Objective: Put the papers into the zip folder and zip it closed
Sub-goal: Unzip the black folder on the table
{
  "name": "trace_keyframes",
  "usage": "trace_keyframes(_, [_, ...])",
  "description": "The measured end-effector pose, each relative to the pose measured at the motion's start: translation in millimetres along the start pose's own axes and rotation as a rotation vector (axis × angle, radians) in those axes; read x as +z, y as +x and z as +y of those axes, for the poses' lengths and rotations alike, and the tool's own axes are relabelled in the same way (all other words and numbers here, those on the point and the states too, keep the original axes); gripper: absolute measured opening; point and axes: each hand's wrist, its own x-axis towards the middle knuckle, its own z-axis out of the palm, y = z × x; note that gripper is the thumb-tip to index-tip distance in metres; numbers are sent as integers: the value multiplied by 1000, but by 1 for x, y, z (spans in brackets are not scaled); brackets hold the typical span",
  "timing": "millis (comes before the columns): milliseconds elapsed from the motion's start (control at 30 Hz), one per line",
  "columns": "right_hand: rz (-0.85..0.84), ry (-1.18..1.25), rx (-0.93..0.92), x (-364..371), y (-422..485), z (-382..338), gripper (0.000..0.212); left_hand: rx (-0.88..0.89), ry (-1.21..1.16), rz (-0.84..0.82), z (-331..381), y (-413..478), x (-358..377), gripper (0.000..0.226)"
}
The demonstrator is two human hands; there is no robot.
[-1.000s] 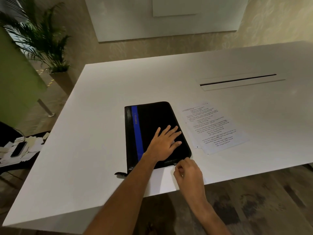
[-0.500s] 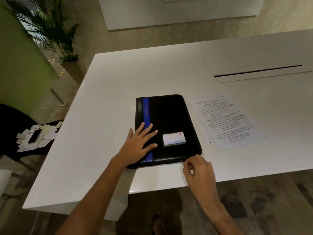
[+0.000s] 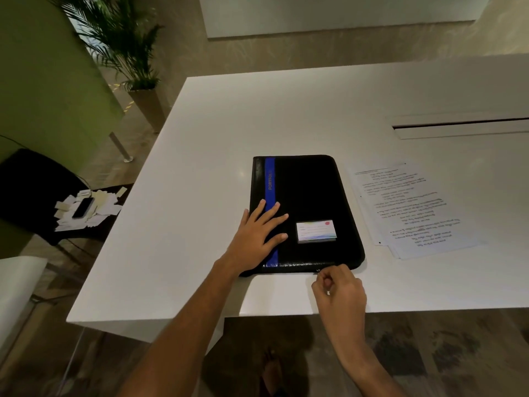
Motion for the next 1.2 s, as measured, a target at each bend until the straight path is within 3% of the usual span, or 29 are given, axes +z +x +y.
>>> trace_keyframes(233, [-103, -64, -114, -20, 17, 22, 19, -7, -1, 6, -1, 0, 1, 55])
trace_keyframes(400, [-82, -71, -68, -8, 8, -1, 20, -20, 17, 27, 2, 0, 5, 54])
trace_keyframes(633, [-131, -135, -52, -25, 15, 19, 20, -13, -3, 44, -1, -1, 4, 55])
trace_keyframes(800, [-96, -26, 19, 2, -1, -14, 25, -10, 10, 61, 0, -1, 7, 56])
trace_keyframes(1033, [-105, -91, -3, -24, 16, 20, 21, -8, -13, 64, 0, 0, 4, 53])
trace_keyframes(1200, [-138, -10, 17, 4, -4, -16, 21, -11, -6, 60, 0, 0, 5, 53])
